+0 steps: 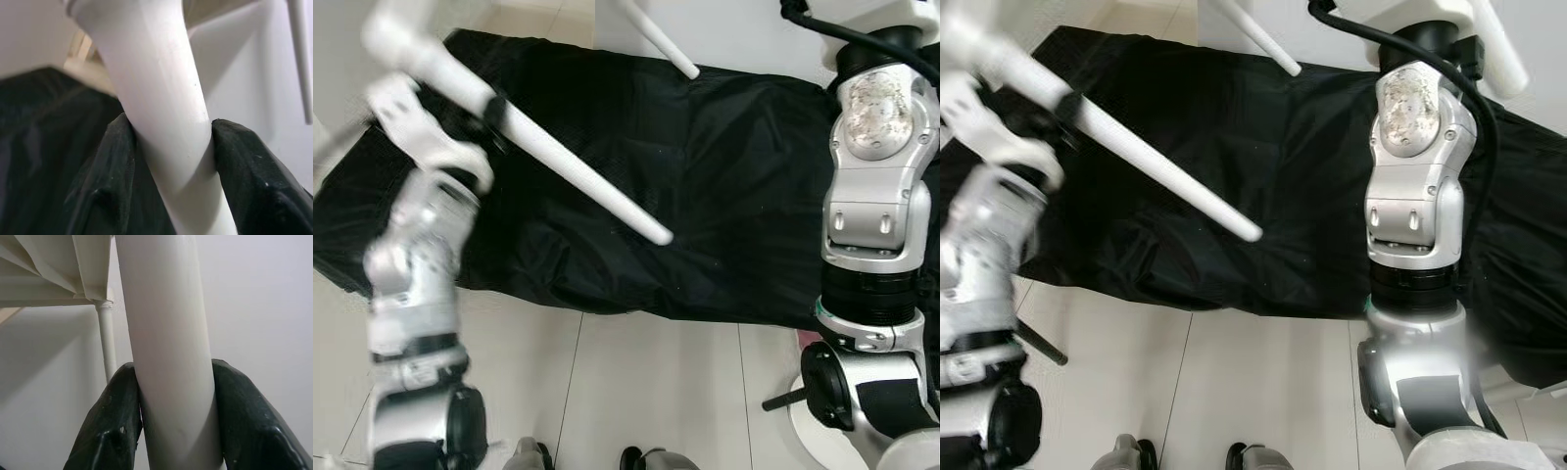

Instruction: Building children table

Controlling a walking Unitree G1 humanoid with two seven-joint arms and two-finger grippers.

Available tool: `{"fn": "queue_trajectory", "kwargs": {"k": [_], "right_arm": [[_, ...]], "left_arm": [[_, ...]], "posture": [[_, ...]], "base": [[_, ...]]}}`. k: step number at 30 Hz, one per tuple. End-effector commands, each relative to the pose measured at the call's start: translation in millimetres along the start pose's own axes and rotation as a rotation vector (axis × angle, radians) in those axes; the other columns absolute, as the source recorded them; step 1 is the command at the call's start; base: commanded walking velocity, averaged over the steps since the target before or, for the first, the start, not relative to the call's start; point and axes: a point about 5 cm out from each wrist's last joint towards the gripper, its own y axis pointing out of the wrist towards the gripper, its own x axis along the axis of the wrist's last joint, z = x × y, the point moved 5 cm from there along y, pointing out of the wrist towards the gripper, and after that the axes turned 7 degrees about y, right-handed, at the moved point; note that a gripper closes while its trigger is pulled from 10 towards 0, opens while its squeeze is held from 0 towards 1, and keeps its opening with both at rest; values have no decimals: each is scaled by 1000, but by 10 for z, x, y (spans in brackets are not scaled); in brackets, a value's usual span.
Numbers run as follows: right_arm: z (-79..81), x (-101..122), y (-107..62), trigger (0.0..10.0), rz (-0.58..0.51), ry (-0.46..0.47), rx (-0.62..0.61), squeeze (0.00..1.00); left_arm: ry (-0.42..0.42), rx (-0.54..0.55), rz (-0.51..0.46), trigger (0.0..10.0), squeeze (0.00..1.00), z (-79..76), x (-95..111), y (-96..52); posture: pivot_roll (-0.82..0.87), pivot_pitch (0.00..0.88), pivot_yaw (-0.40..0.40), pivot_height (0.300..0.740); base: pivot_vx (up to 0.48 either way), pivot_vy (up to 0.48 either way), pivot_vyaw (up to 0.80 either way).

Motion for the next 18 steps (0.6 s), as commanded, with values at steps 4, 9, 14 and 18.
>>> {"fn": "queue_trajectory", "kwargs": {"k": [4,9,14,18], "right_arm": [[-297,-513,-300,0,170,28,-170,0],[-118,-990,-661,0,341,105,-136,0],[102,-1462,-1154,0,518,223,-122,0],[271,-1699,-1430,0,619,376,-129,0]], "left_arm": [[102,-9,-254,0,0,-102,864,55],[105,-96,-270,0,0,-336,926,75],[109,-165,-245,0,0,-532,847,84],[107,-206,-200,0,0,-635,706,85]], "posture": [[-15,195,-53,740],[-12,198,-53,740],[-16,203,-41,740],[-13,201,-36,740]], "base": [[0,0,0],[0,0,0],[0,0,0],[0,0,0]]}}
